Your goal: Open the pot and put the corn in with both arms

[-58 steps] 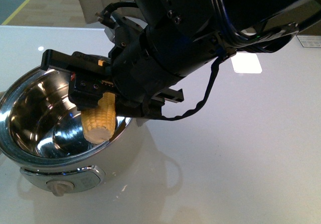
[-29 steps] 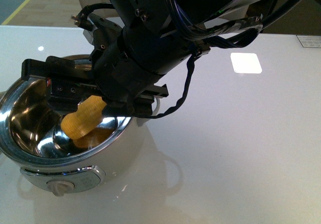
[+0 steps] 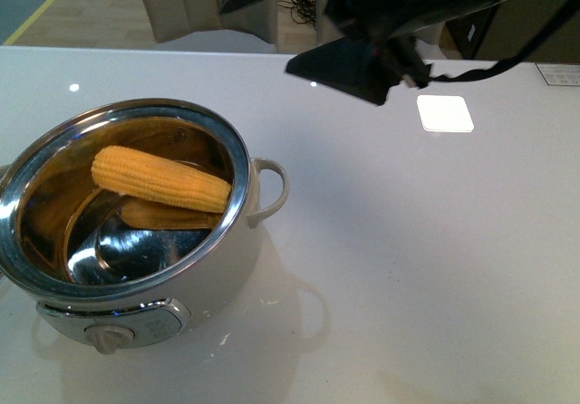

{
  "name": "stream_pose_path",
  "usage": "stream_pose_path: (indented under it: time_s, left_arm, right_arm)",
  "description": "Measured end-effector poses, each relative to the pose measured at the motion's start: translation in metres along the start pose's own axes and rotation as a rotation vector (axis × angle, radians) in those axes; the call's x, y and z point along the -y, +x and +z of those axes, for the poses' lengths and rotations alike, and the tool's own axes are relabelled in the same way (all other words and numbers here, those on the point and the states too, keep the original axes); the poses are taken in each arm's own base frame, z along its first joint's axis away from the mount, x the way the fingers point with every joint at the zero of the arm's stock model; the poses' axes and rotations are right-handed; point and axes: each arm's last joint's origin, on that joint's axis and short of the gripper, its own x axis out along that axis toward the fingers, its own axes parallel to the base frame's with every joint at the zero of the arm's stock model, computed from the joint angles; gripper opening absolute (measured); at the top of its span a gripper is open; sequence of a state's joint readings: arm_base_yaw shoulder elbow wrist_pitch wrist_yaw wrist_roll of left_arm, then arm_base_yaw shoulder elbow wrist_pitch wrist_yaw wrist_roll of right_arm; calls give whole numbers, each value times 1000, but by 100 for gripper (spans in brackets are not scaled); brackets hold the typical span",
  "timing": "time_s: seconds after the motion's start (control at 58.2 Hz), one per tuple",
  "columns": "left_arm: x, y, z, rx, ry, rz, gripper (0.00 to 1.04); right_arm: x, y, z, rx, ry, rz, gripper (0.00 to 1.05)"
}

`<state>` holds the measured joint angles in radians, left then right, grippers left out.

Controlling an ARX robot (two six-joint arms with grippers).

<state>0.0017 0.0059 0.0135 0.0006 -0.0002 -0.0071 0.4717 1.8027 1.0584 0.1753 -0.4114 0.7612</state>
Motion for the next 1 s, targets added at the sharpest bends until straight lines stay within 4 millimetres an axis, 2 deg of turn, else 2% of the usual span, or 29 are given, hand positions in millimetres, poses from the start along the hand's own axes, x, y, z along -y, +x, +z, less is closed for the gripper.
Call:
stream_pose_path:
  time_s: [0.103,0.292,0.464,0.515,0.567,0.756,0.996]
  left_arm:
    - [0,0,0,0,0,0,98]
    - [0,0,0,0,0,0,98]
    - [0,0,0,0,0,0,98]
    - [0,0,0,0,0,0,98]
    - [0,0,0,0,0,0,98]
    - [0,0,0,0,0,0,98]
    - [0,0,0,0,0,0,98]
  right_arm:
    - [12,-26,9,67,33,-19,71]
    - [42,-83,16,206,7,-175,71]
    - [58,-150,2,324,-160,-312,74]
    - [61,-173,-7,373,-221,-363,81]
    - [65,-188,-15,406,-268,-400,86]
    - [75,-221,-44,449,-345,-493,93]
    - [81,-250,-84,438,-381,-512,95]
